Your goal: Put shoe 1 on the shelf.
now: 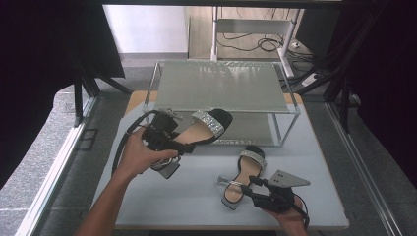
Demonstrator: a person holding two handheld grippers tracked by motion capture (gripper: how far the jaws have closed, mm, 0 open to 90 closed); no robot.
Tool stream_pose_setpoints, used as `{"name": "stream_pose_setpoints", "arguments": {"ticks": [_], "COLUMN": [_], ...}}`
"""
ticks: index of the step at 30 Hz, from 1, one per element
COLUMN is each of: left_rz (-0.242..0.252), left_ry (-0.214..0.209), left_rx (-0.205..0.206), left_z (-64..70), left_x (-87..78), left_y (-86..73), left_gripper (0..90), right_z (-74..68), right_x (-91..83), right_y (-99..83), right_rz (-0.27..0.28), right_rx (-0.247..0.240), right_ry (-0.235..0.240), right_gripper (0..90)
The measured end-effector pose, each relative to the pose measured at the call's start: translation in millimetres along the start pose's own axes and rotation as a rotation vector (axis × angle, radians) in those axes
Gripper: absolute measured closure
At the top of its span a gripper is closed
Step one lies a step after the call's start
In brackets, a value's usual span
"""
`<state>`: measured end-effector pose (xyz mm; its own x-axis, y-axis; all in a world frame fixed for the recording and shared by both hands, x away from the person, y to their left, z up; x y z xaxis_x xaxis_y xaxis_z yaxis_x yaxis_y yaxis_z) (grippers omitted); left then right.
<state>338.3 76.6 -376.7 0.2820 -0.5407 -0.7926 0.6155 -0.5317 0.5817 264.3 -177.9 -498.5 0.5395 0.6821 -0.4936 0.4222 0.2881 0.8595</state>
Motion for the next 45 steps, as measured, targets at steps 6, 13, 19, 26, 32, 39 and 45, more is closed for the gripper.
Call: {"name": "stream_pose_setpoints", "arguments": {"ticks": [6, 13, 19, 26, 32, 39, 45], "left_rz": [0.013, 0.011, 0.004, 0.005, 0.013, 0.002, 0.000], "left_ry": [-0.002, 0.003, 0.009, 0.021, 0.041, 0.044, 0.052], "left_rx": [-0.019, -0.040, -0.048, -0.051, -0.044, -0.043, -0.045], "left_z": [-5.1, -13.7, -20.2, -24.0, -23.8, -24.9, -28.0], "left_x": [-2.9, -3.4, -2.2, -1.3, -3.6, -5.7, -7.0], "left_y": [9.6, 16.3, 24.8, 34.9, 42.3, 52.4, 61.2], "left_gripper": [42.0, 42.0, 42.0, 42.0, 42.1, 42.0, 42.1], "right_z": [0.7, 0.7, 0.0, 0.1, 0.0, -0.2, 0.4], "right_x": [-0.6, 0.0, 1.7, 1.2, 1.7, 1.1, 0.3], "right_y": [-0.5, -0.3, -0.6, -0.8, -0.9, -0.5, -0.4], "right_rz": [0.000, -0.007, -0.007, -0.013, -0.018, -0.015, -0.015], "right_rx": [-0.003, -0.006, -0.004, -0.012, -0.017, -0.013, -0.015], "right_ry": [-0.003, -0.001, 0.001, -0.002, -0.001, -0.001, -0.001], "right_gripper": [49.8, 49.9, 49.8, 49.8, 49.6, 49.4, 49.4]}}
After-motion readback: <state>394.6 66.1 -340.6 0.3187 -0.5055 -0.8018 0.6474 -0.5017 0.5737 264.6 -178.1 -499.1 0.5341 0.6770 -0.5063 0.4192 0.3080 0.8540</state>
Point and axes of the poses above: each handheld gripper's, and its own axes: x roughly forward along the jaws, y roughly out of its top, z roughly to its right, the point moved 7 cm from there along x, roughly forward along the jaws, and after that the axes turned 1 degree about -z, right-handed, at the moved point
